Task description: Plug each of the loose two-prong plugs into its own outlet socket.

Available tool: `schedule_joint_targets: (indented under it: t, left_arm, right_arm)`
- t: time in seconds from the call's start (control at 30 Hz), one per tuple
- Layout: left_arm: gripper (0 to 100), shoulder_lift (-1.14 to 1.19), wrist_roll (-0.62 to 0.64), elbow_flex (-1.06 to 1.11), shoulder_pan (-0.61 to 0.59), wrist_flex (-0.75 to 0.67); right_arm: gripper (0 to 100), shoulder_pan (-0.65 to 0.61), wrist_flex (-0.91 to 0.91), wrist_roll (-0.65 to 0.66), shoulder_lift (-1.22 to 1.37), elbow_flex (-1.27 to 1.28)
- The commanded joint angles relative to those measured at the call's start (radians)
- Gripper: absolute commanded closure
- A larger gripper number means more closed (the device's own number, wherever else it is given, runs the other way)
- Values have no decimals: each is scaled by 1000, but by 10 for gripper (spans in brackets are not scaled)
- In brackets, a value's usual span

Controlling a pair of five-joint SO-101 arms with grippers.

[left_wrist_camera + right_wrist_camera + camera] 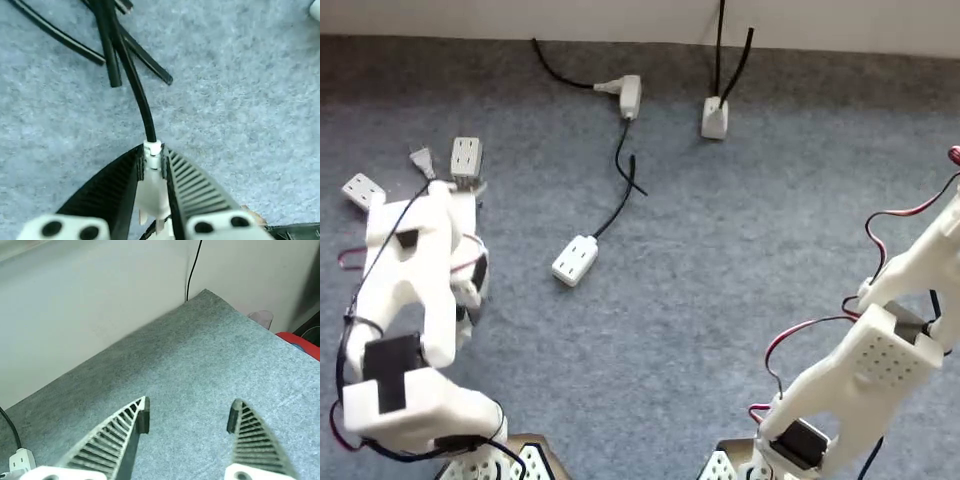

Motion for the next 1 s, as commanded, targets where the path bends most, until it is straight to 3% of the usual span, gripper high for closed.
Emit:
schedule_joint_targets:
  t: [0.0, 0.1, 0.23, 0.37, 0.53, 0.7, 0.97]
  left_arm:
    - [993, -114, -2, 216, -4, -203]
    - [991, -183, -3, 321, -4, -305]
    - [983, -245, -37, 348, -5, -316]
    - [896, -246, -129, 349, -35, -318]
    - [812, -246, -140, 343, -116, -324]
    - [807, -246, -206, 349, -125, -373]
    - [807, -254, -210, 341, -150, -370]
  right_arm:
    - [745, 21, 42, -11, -53, -105]
    - [745, 21, 42, -11, -53, -105]
    - [745, 18, 42, -9, -54, -105]
    - [745, 18, 42, -9, -54, -105]
    - [745, 13, 42, -9, -53, -105]
    - [745, 13, 42, -11, -53, -105]
    - [745, 12, 42, -11, -53, -105]
